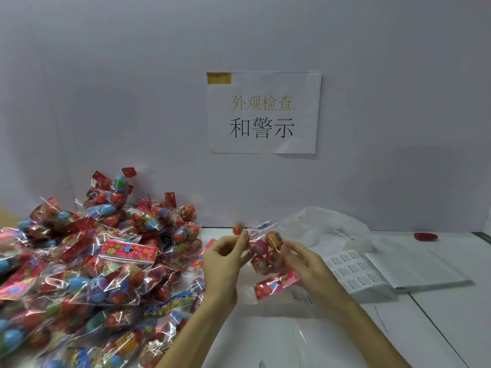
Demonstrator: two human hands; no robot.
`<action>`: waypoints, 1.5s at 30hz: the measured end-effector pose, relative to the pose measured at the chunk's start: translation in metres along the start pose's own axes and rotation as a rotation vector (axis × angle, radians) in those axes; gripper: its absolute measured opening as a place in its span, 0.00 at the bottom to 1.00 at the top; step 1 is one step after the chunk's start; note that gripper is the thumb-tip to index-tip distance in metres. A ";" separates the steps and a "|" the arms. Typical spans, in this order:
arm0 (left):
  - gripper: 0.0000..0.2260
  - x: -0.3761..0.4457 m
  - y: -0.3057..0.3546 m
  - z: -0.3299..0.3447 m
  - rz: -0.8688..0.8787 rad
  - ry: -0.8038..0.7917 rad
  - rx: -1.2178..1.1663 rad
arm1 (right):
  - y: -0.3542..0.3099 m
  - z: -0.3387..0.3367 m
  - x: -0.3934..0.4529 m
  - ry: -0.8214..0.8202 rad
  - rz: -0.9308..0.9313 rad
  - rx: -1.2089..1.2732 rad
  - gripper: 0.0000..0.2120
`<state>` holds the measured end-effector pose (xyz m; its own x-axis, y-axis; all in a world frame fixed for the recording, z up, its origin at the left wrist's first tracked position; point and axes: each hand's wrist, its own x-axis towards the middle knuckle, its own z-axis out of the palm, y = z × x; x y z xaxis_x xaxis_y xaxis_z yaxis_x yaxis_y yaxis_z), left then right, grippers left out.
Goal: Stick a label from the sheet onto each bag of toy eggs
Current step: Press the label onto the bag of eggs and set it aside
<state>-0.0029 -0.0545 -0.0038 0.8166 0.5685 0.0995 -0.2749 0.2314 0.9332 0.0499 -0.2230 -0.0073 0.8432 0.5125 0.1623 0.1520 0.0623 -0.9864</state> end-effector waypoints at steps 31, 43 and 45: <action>0.12 -0.006 -0.013 0.005 0.837 -0.356 0.514 | 0.000 -0.001 0.002 -0.017 0.063 0.271 0.22; 0.25 -0.004 -0.017 -0.001 0.957 -0.354 0.834 | -0.010 -0.014 0.002 -0.030 0.131 0.577 0.17; 0.22 -0.005 -0.016 0.001 0.967 -0.309 0.791 | -0.012 -0.015 0.002 -0.032 0.141 0.636 0.17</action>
<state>-0.0018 -0.0618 -0.0193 0.5677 0.0117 0.8231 -0.5310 -0.7589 0.3770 0.0575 -0.2354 0.0055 0.8155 0.5775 0.0394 -0.3020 0.4826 -0.8221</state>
